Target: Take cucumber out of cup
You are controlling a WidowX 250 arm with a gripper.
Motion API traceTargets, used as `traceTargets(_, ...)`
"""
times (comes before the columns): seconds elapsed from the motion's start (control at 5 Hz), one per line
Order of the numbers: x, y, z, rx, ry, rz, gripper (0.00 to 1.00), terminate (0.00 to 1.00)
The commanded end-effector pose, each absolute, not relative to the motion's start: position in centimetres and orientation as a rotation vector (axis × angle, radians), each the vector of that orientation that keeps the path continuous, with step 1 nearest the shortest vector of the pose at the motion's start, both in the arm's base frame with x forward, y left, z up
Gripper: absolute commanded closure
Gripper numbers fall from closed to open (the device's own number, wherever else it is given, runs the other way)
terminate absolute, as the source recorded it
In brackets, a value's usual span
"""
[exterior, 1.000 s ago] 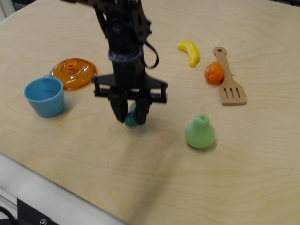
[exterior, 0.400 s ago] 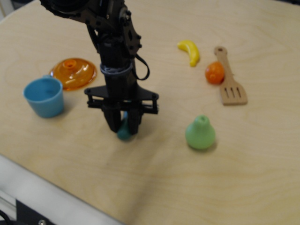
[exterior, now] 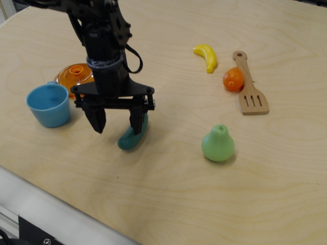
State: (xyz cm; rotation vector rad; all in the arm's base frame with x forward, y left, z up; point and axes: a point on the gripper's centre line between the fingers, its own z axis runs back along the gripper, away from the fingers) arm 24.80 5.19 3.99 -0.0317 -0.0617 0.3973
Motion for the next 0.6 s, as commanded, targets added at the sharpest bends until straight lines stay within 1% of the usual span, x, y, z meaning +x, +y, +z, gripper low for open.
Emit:
traceTargets(0.0, 25.04, 5.14, 8.00, -0.021, -0.174, 0.433, 0.00, 0.00)
traceTargets(0.2, 25.04, 5.14, 8.00, -0.021, -0.174, 0.433, 0.00, 0.00)
traceTargets(0.4, 25.04, 5.14, 8.00, -0.021, -0.174, 0.433, 0.00, 1.00)
